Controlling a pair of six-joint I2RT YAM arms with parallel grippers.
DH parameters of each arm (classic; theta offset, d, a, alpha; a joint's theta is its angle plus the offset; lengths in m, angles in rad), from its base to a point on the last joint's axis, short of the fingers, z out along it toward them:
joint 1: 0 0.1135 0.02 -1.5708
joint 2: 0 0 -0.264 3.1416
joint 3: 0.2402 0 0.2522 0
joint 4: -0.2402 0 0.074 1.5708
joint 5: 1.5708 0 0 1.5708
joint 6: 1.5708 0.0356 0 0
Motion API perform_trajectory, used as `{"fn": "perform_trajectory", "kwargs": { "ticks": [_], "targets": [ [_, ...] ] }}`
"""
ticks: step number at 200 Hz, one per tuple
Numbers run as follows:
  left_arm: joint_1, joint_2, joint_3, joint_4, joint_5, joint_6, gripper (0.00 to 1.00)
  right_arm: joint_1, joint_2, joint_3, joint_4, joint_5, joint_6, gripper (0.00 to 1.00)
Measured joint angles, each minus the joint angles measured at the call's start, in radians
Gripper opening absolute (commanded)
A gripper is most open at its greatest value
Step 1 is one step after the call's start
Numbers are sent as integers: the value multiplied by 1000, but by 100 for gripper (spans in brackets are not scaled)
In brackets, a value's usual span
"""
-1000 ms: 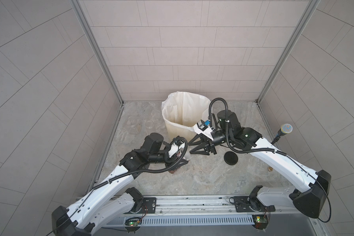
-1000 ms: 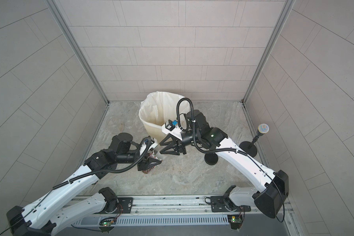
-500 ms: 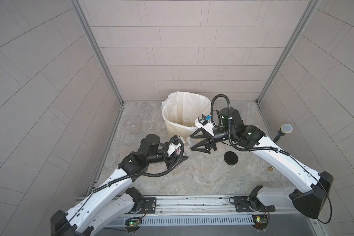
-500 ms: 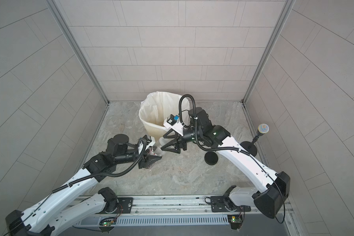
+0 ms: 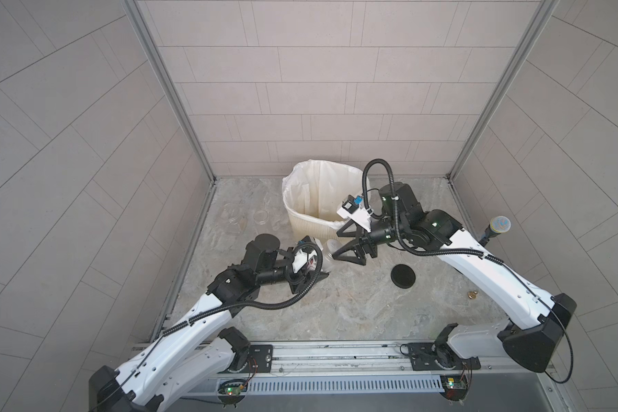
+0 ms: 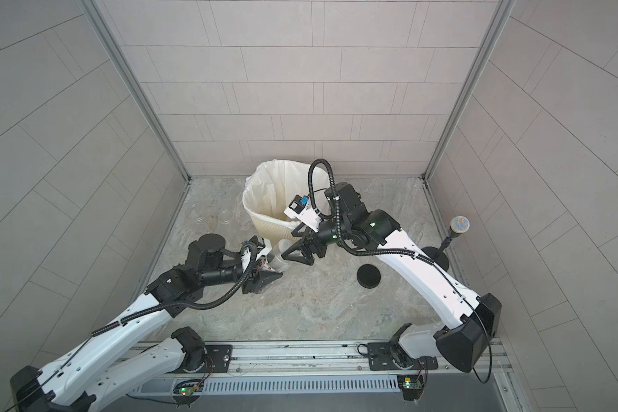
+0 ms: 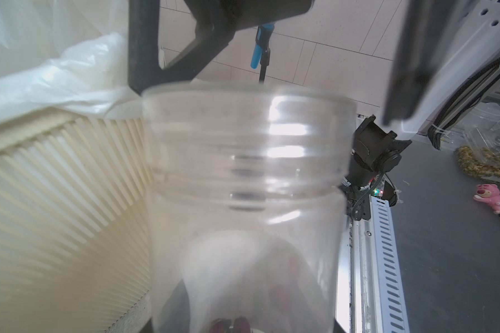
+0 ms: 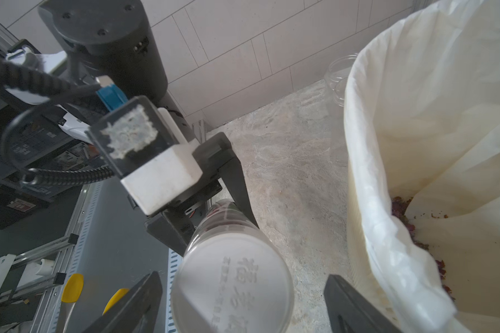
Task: Empty the moldy dried flower tea in the jars
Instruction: Unscrew the lid from the jar.
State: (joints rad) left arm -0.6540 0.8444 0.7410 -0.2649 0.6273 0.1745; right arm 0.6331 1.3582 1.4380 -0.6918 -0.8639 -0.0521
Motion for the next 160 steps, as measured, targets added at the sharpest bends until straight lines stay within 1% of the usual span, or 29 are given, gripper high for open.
{"fn": "perform_trajectory", "kwargs": {
  "ticks": [35, 49, 93, 110, 143, 160],
  "targets": [
    [0, 4, 0, 0, 0, 0, 35, 10, 35, 32, -55, 17, -15, 93],
    [0, 7, 0, 0, 0, 0, 35, 16, 41, 38, -68, 14, -19, 91],
    [0, 17, 1, -1, 10, 0, 35, 28, 47, 49, -94, 3, -48, 71],
    [0, 21, 1, -3, 21, -2, 35, 28, 62, 63, -120, -2, -65, 65],
    [2, 27, 5, -31, 44, -4, 35, 27, 98, 101, -190, -20, -166, 47],
    [1, 35, 12, -51, 64, -4, 35, 25, 102, 100, -209, -39, -234, 42]
  ]
}}
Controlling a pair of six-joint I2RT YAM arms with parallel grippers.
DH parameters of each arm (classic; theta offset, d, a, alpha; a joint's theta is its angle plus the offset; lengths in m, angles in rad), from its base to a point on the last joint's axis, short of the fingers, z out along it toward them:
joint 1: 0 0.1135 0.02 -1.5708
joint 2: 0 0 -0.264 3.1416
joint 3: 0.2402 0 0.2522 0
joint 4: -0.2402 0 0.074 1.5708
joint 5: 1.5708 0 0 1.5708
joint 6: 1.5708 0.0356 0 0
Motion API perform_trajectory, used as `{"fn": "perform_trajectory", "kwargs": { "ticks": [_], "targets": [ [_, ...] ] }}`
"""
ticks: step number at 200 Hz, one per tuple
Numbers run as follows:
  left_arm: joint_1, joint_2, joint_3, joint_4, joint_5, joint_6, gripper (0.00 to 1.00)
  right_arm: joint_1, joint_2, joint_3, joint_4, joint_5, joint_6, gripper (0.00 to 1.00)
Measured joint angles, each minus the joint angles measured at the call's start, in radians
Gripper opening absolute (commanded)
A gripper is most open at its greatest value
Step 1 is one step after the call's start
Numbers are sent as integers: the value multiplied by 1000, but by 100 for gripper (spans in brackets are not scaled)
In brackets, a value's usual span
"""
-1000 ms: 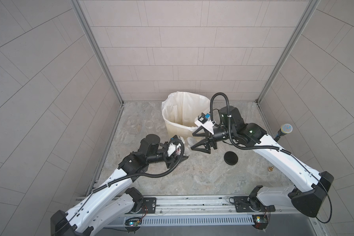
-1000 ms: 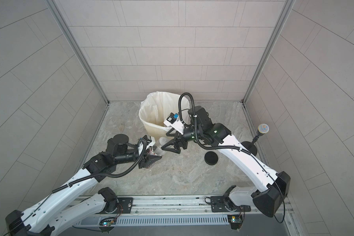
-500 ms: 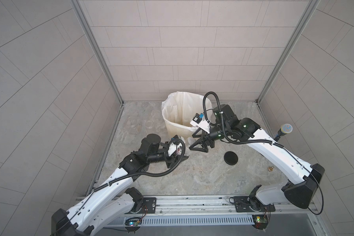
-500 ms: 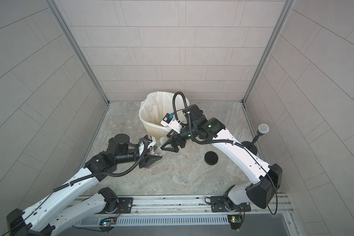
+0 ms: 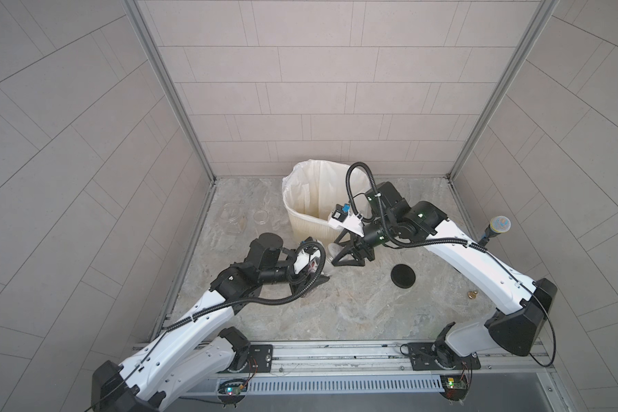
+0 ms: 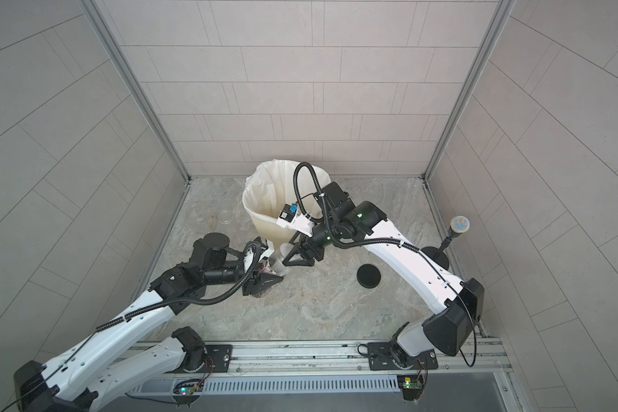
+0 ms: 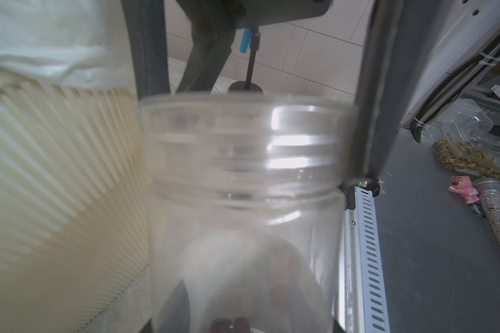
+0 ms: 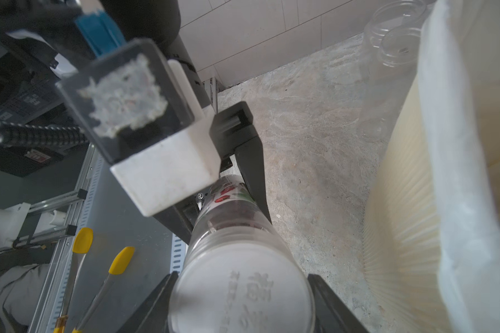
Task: Empty the moldy dried flower tea in the jars
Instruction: Unscrew the lid from the jar.
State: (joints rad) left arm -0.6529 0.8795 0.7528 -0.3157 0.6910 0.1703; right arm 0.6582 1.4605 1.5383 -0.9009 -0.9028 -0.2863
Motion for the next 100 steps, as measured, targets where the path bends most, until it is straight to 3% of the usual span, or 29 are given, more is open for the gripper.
{"fn": "perform_trajectory", "kwargs": {
  "ticks": [51, 72, 100],
  "targets": [
    [0, 5, 29, -50, 40, -5, 35, -39, -5, -37, 22, -134, -185, 36],
    [1, -8, 29, -48, 38, -21, 35, -63, -30, -101, 122, -207, -150, 34],
    [3, -30, 28, -43, 28, -30, 35, -93, -93, -208, 340, -278, 6, 32]
  ]
}}
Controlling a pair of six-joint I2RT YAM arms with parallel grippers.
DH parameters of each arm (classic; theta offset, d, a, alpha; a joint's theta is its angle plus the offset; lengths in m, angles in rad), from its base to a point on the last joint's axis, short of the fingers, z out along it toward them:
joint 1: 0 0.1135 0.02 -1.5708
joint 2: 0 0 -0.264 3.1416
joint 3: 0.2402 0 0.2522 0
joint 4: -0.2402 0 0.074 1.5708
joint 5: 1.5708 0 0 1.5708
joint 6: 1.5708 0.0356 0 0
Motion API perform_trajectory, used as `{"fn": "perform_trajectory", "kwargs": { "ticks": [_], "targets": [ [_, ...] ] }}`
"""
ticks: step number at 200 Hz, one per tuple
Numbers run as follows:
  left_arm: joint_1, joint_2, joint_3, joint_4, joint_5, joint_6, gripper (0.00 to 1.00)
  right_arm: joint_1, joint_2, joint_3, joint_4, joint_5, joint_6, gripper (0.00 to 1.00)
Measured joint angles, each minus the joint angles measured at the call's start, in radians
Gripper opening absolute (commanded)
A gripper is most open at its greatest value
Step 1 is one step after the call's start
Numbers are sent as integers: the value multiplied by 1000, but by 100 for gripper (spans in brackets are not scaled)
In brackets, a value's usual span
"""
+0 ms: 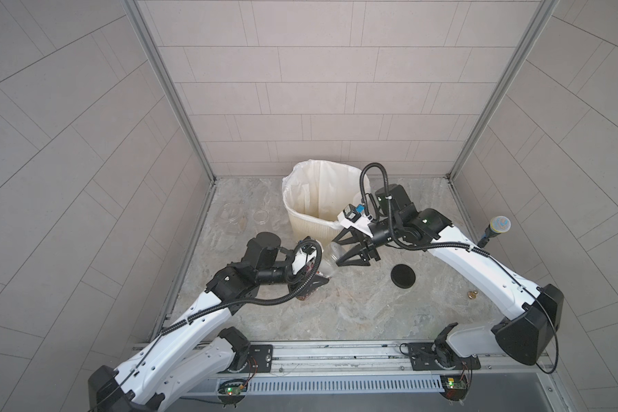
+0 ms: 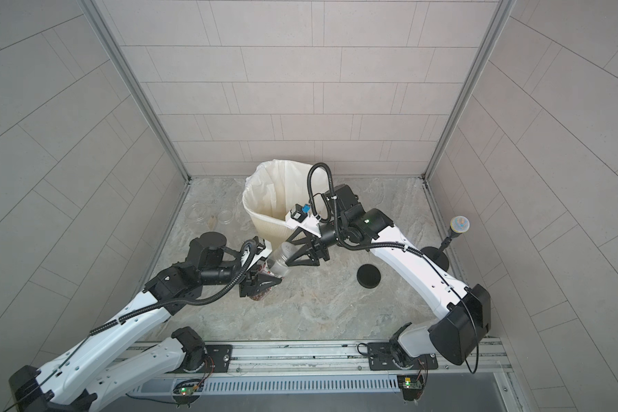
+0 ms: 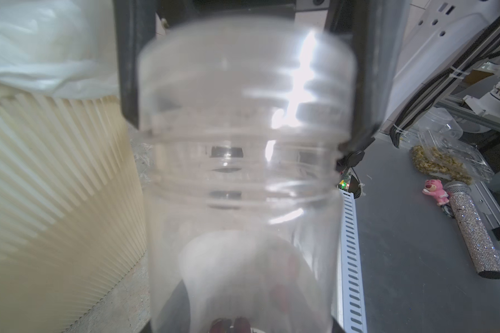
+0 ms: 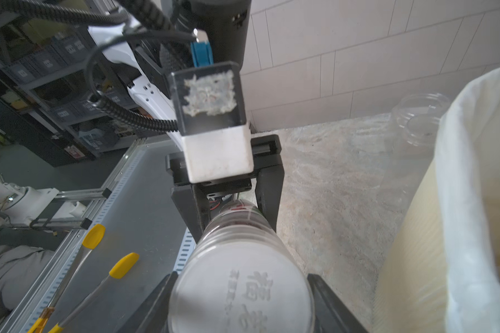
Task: Empty the moldy dried flower tea in the jars
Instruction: Unscrew the lid from the jar, then place the lid at the center of the board.
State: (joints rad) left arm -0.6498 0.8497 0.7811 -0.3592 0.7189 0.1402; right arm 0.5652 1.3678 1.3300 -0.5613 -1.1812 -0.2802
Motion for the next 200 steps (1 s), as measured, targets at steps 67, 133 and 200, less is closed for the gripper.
{"fn": "perform_trajectory", "kwargs": {
  "ticks": [67, 133, 200],
  "targets": [
    [0, -18, -2, 10, -6, 0, 35, -51, -56, -84, 277, 49, 257, 32],
    [0, -52, -2, 15, -62, -12, 35, -109, -245, -128, 268, 397, 401, 35],
    [0, -13, -2, 40, -100, -12, 35, -297, -212, -34, 125, 898, 472, 36]
  ]
}}
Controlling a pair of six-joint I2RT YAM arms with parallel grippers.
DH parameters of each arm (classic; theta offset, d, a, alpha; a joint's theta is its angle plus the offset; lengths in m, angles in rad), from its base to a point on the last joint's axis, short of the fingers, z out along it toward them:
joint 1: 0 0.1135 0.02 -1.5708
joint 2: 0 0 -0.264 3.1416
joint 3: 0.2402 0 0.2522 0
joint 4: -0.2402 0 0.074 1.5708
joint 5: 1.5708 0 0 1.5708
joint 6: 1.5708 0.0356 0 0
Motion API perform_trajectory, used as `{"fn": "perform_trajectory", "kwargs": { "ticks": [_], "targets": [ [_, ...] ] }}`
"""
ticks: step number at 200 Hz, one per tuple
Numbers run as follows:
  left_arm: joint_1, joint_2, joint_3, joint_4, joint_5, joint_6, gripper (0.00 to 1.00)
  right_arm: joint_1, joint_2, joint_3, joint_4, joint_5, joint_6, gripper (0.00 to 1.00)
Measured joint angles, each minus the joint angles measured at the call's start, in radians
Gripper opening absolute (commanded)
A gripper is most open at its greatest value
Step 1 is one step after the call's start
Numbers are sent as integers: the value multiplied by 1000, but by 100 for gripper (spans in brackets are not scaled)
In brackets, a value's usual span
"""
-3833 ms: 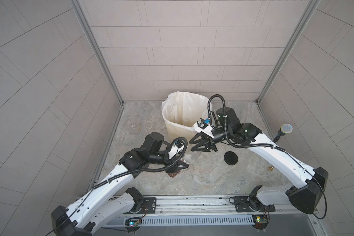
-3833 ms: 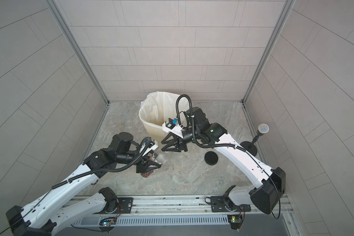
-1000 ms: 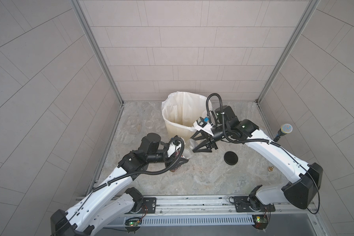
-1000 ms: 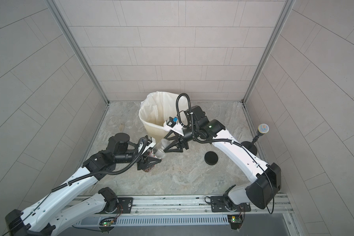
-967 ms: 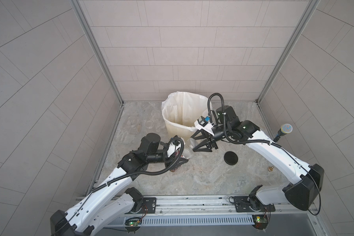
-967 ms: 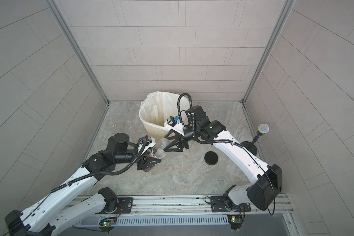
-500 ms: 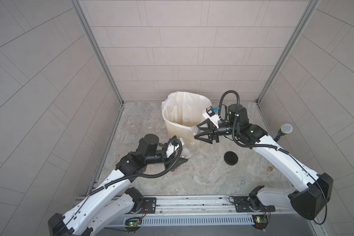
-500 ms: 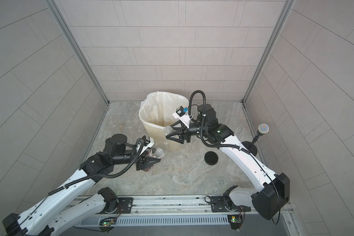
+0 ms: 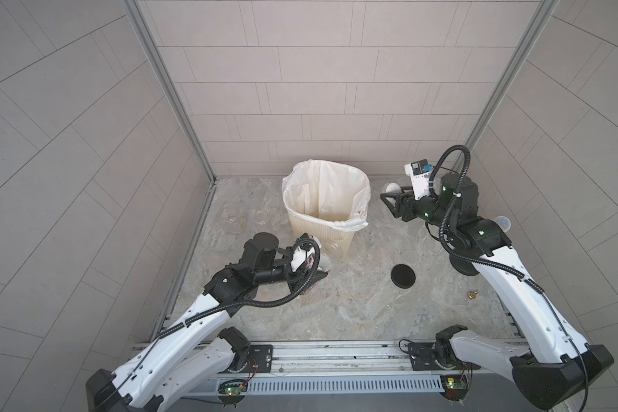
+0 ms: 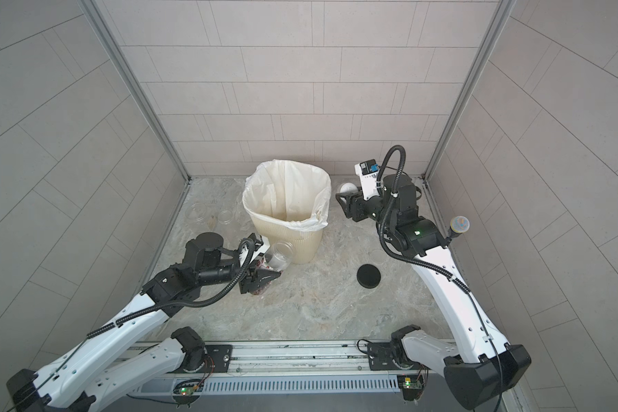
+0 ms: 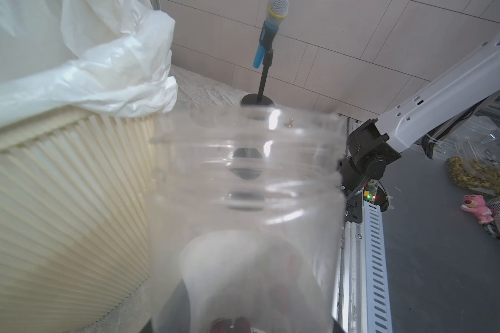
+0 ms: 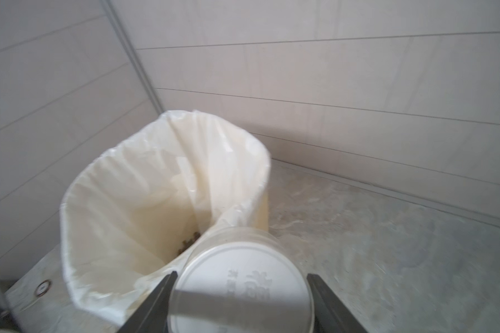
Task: Empty the moldy dried flower tea in the jars
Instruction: Place the lid at the center of the board.
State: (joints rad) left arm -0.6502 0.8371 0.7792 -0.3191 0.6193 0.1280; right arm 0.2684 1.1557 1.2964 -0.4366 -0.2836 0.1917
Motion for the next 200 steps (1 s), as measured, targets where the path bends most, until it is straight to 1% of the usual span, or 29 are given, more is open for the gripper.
{"fn": "perform_trajectory", "kwargs": {
  "ticks": [20, 34, 53, 68, 95, 143, 167, 200],
  "targets": [
    [0, 0, -1, 10, -5, -4, 35, -15, 50, -8, -24, 144, 16, 42],
    [0, -1, -7, 24, -7, -11, 35, -26, 84, -23, -30, 221, 29, 46],
    [0, -1, -20, 44, -8, -30, 35, -46, 130, -63, -18, 281, 44, 49],
    [0, -1, -31, 60, -8, -47, 35, -67, 176, -107, 5, 306, 53, 50],
    [0, -2, -49, 93, -8, -75, 35, -92, 292, -150, 26, 320, 69, 49],
    [0, -1, -61, 121, -18, -92, 35, -94, 516, -123, 40, 306, 84, 49],
    [0, 8, -61, 135, -19, -99, 35, -95, 602, -94, 35, 289, 92, 51],
    [0, 29, -61, 161, -19, -113, 35, -105, 683, -84, 21, 248, 98, 55]
  ]
}}
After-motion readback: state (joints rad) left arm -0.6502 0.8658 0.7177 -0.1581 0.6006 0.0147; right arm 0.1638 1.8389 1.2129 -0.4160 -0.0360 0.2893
